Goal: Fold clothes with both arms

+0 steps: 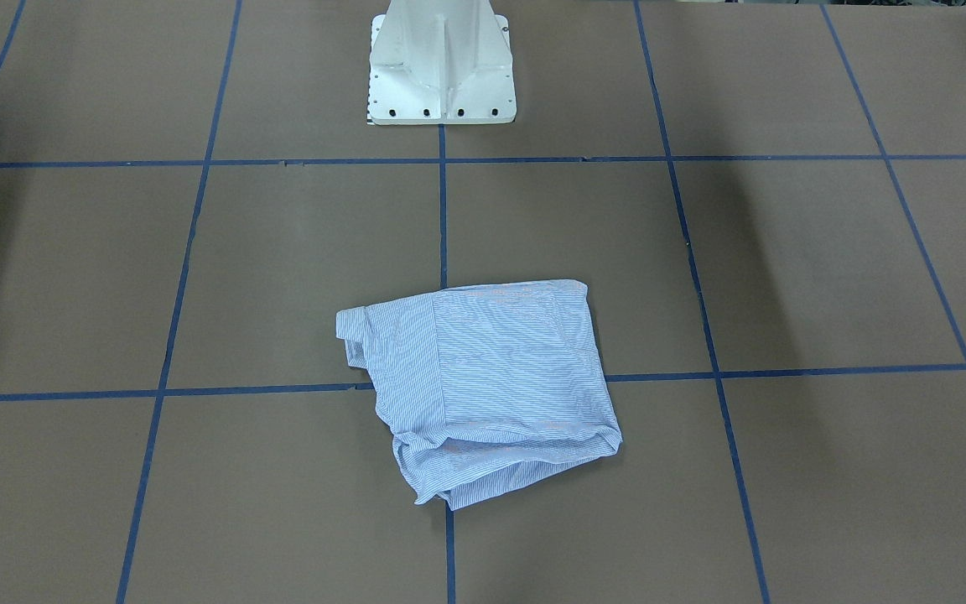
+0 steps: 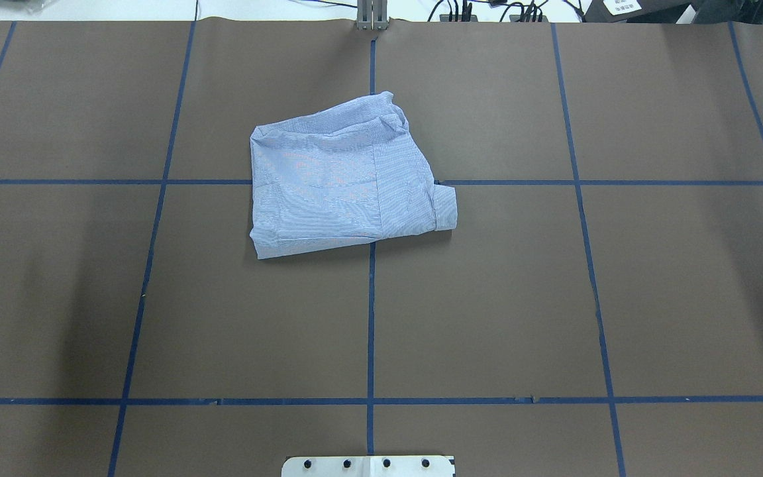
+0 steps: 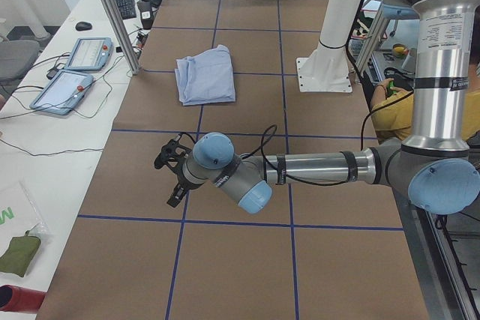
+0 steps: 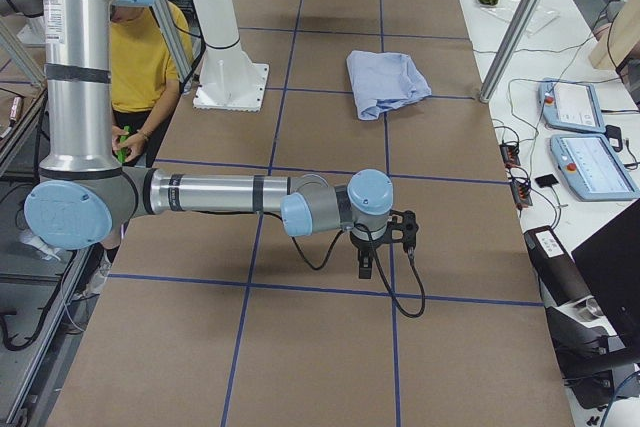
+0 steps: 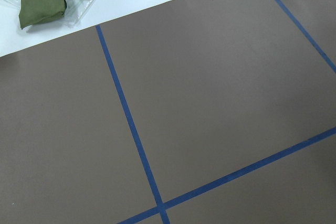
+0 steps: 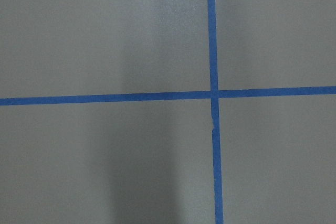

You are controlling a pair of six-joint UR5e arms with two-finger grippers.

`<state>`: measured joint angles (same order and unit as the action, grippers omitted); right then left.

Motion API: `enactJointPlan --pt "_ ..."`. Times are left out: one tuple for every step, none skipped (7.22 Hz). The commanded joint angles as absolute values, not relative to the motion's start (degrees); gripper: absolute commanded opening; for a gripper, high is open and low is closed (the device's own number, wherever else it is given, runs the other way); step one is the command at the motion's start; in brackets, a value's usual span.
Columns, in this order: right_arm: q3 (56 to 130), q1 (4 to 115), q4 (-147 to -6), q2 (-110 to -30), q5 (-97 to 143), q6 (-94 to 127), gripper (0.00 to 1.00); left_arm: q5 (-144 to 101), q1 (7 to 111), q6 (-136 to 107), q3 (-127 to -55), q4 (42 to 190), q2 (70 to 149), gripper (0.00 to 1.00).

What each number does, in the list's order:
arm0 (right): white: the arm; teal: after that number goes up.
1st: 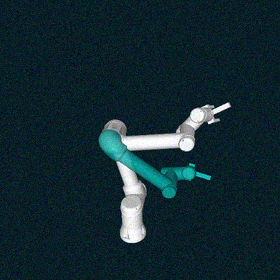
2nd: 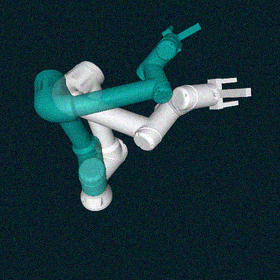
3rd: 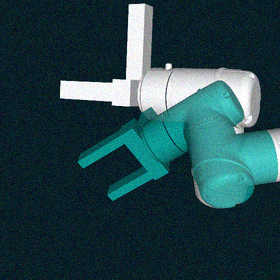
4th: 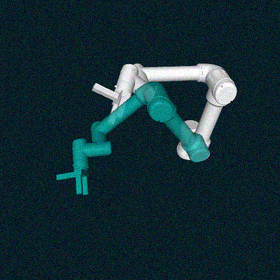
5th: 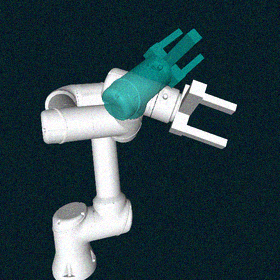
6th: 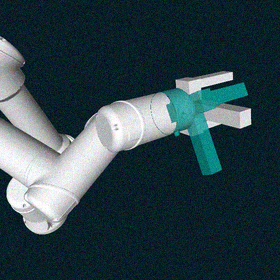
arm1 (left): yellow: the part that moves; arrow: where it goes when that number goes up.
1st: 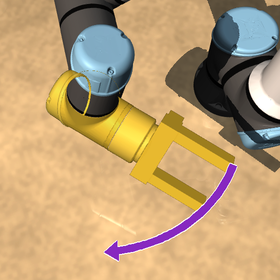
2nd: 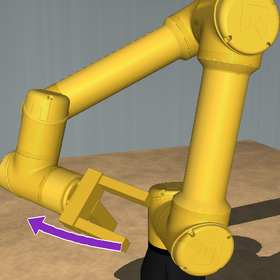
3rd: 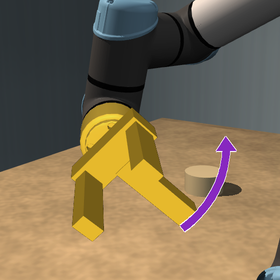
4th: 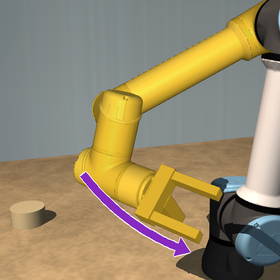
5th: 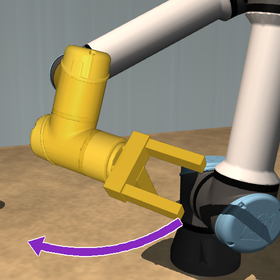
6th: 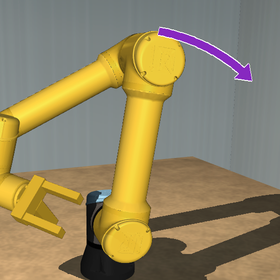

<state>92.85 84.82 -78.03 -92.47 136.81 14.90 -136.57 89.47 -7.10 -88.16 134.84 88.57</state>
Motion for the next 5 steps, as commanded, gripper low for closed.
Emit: enactJointPlan --pt "92.5 84.8 -77.9 -92.5 136.8 14.9 1.0 -136.8 89.5 -7.4 -88.5 134.8 88.5 1.0" --pt "92.5 84.8 -77.9 -92.4 136.8 14.9 1.0 -136.8 89.5 -7.4 -88.5 134.8 88.5 1.0" --pt "92.6 84.7 -77.9 -92.3 136.8 14.9 1.0 -136.5 89.5 -7.4 -88.4 134.8 88.5 1.0" --pt "92.9 84.7 -77.9 -92.3 136.9 15.0 1.0 -136.4 89.5 -7.3 -88.4 134.8 88.6 1.0" --pt "92.9 84.7 -77.8 -92.3 137.0 14.9 1.0 -136.4 89.5 -7.4 -88.4 134.9 88.5 1.0"
